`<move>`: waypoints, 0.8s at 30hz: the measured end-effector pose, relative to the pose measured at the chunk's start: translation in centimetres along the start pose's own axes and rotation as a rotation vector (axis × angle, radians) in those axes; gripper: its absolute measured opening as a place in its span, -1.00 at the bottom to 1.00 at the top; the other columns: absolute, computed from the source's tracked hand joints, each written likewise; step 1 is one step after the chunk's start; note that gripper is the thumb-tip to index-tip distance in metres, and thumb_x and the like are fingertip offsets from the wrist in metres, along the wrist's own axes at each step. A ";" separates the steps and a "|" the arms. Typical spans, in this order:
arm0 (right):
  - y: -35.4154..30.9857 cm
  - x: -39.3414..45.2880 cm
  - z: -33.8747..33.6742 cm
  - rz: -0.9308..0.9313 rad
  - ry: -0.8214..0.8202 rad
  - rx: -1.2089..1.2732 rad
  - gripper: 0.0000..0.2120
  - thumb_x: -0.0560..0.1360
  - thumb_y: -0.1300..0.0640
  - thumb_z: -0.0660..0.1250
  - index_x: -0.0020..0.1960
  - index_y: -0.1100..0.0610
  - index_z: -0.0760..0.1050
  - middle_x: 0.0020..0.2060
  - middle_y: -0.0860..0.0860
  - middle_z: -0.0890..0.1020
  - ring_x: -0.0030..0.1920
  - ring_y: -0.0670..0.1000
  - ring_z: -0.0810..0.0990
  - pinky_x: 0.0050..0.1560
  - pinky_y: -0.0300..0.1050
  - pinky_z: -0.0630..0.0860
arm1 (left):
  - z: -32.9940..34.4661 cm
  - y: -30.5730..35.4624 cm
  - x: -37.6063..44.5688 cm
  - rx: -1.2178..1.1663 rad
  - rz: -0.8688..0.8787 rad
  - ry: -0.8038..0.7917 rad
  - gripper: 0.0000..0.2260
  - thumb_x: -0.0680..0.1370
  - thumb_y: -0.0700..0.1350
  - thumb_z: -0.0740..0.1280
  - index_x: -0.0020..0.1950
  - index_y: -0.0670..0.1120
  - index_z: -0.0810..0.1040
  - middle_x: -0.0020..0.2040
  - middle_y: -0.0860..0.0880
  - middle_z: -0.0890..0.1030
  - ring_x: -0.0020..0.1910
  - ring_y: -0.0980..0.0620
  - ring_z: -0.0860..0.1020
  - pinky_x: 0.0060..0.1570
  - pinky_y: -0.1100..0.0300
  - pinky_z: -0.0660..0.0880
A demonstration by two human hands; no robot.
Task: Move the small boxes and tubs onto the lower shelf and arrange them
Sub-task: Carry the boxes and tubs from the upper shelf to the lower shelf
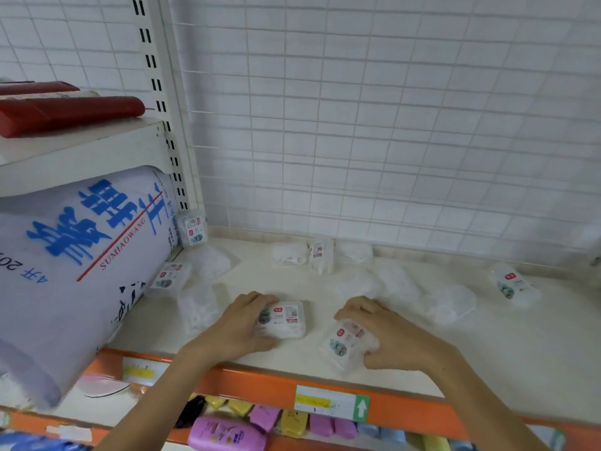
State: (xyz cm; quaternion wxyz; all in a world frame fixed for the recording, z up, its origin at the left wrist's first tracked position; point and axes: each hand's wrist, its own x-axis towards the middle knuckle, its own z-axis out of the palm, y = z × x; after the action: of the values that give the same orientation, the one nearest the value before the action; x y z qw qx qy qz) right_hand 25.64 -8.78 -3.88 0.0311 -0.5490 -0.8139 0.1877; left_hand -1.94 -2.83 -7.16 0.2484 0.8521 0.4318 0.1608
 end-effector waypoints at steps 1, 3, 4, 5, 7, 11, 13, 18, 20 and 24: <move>0.4 -0.6 -0.1 0.021 0.039 0.041 -0.37 0.34 0.11 0.38 0.34 -0.10 0.23 0.21 -0.27 0.22 0.21 -0.21 0.23 0.19 -0.28 0.31 | 0.2 0.1 0.4 -0.019 0.007 0.015 -0.31 0.29 0.16 0.38 0.36 -0.01 0.29 0.16 0.09 0.36 0.18 0.09 0.30 0.20 0.24 0.30; 1.1 -2.2 -0.5 0.085 0.133 0.112 -0.42 0.33 0.08 0.42 0.28 -0.07 0.26 0.14 -0.28 0.26 0.17 -0.22 0.29 0.14 -0.30 0.34 | 0.6 0.7 1.2 -0.034 0.043 0.058 -0.42 0.35 -0.03 0.47 0.31 0.00 0.32 0.12 0.10 0.37 0.14 0.10 0.31 0.12 0.30 0.31; 1.6 -3.2 -0.7 0.123 0.187 0.135 -0.42 0.34 0.06 0.44 0.27 -0.07 0.26 0.11 -0.27 0.29 0.15 -0.20 0.32 0.11 -0.30 0.36 | 0.8 1.2 1.7 -0.021 0.067 0.080 -0.42 0.34 -0.04 0.48 0.30 0.00 0.33 0.12 0.10 0.37 0.13 0.10 0.30 0.08 0.36 0.28; 2.2 -4.4 -0.9 0.160 0.245 0.153 -0.41 0.34 0.05 0.45 0.28 -0.07 0.26 0.10 -0.25 0.31 0.14 -0.18 0.35 0.11 -0.29 0.36 | 1.1 2.0 2.2 -0.015 0.096 0.102 -0.40 0.30 0.02 0.47 0.28 0.02 0.33 0.11 0.10 0.36 0.12 0.09 0.30 0.05 0.40 0.26; 3.7 -7.4 -1.5 0.223 0.370 0.164 -0.38 0.35 0.05 0.47 0.32 -0.05 0.27 0.12 -0.20 0.32 0.15 -0.15 0.36 0.11 -0.29 0.35 | 1.5 4.3 3.3 -0.043 0.161 0.120 -0.36 0.21 0.18 0.35 0.26 0.08 0.32 0.11 0.13 0.35 0.12 0.11 0.27 0.07 0.48 0.22; 6.7 -15.7 -2.6 0.328 0.620 0.086 -0.38 0.34 0.14 0.48 0.32 -0.03 0.32 0.11 -0.16 0.32 0.11 -0.13 0.34 0.07 -0.33 0.26 | 3.5 10.5 5.8 -0.065 0.346 0.152 -0.38 0.21 0.23 0.24 0.25 0.14 0.28 0.11 0.27 0.31 0.12 0.21 0.22 0.13 0.53 0.14; 8.0 -20.7 -2.5 0.396 0.732 0.028 -0.38 0.31 0.20 0.49 0.30 -0.01 0.35 0.11 -0.15 0.30 0.12 -0.10 0.34 0.06 -0.26 0.32 | 5.3 14.3 6.8 -0.081 0.439 0.150 -0.40 0.23 0.22 0.24 0.25 0.16 0.27 0.13 0.31 0.29 0.14 0.22 0.20 0.16 0.51 0.13; 10.3 -34.6 -0.4 0.579 0.911 -0.093 -0.31 0.22 0.25 0.56 0.28 0.02 0.38 0.10 -0.10 0.34 0.07 -0.03 0.42 0.00 -0.18 0.41 | 12.1 24.5 8.4 -0.132 0.620 0.074 -0.38 0.26 0.19 0.28 0.29 0.05 0.34 0.15 0.10 0.30 0.16 0.21 0.23 0.20 0.54 0.10; 10.9 -40.0 0.9 0.658 0.952 -0.104 -0.30 0.21 0.26 0.56 0.28 0.04 0.38 0.09 -0.10 0.36 0.08 -0.01 0.42 -0.01 -0.14 0.46 | 15.3 28.7 8.1 -0.180 0.668 0.045 -0.37 0.27 0.20 0.28 0.30 0.02 0.36 0.14 0.10 0.26 0.15 0.30 0.21 0.18 0.58 0.07; 12.0 -49.4 3.6 0.827 1.009 -0.084 -0.32 0.21 0.25 0.57 0.27 0.07 0.41 0.09 -0.07 0.37 0.09 0.01 0.42 -0.05 -0.27 0.43 | 21.6 35.9 7.3 -0.212 0.723 0.006 -0.35 0.28 0.23 0.30 0.29 -0.06 0.42 0.10 0.08 0.30 0.10 0.24 0.24 0.14 0.59 0.11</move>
State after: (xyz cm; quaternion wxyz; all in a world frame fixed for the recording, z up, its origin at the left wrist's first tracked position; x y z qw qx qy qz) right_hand 54.85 -50.58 -3.64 0.3130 -0.8382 -0.4277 -0.1285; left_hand 36.37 -21.15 -4.35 0.2609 0.9186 0.0848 0.2844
